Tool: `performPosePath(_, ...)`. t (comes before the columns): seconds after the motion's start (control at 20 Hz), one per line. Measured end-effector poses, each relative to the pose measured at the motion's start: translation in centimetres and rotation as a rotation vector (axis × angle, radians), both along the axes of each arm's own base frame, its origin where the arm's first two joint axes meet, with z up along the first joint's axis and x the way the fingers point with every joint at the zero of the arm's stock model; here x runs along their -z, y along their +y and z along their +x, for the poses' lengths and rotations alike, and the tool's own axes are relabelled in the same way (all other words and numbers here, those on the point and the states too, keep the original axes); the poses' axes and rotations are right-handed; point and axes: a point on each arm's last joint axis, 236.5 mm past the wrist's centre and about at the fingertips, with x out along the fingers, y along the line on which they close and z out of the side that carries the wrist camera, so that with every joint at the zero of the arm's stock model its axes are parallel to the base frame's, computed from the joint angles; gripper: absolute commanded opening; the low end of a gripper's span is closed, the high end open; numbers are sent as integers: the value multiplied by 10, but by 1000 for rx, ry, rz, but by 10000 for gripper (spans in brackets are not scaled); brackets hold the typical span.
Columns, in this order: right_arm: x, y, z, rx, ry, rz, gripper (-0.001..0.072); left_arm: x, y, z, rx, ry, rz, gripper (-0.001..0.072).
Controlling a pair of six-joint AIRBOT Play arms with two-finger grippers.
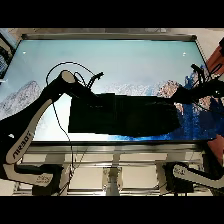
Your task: Fold the clothes and pants, and hang the long-sleeved shirts on hangers.
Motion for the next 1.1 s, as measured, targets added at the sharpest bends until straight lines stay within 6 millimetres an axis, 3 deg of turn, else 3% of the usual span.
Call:
performPosePath(0.25, 1, -1, -3, -5, 10, -5, 332, -9, 19, 15, -35, -12, -38, 308)
performPosePath(0.4, 2, -1, -5, -10, 20, -7, 332, 0, 63, 35, -115, -28, 49, 309)
performPosePath(0.45, 2, -1, -7, -13, 25, -6, 332, 7, 82, 41, -146, -24, 97, 389)
performPosePath(0.5, 2, 0, -8, -16, 31, -4, 332, 14, 104, 46, -182, -19, 149, 596)
performPosePath(0.55, 2, 0, -8, -17, 32, -6, 332, 21, 125, 50, -225, -3, 190, 650)
performPosePath(0.7, 2, 0, -9, -19, 36, -4, 332, 42, 179, 51, -345, 78, 267, 649)
performPosePath(0.85, 2, 0, -10, -21, 37, -3, 332, 67, 216, 40, -444, 170, 302, 650)
performPosePath(0.95, 2, 1, -10, -21, 37, -2, 332, 84, 233, 35, -509, 212, 318, 650)
performPosePath(1.1, 2, 1, -10, -21, 36, -1, 332, 102, 244, 33, -578, 234, 324, 649)
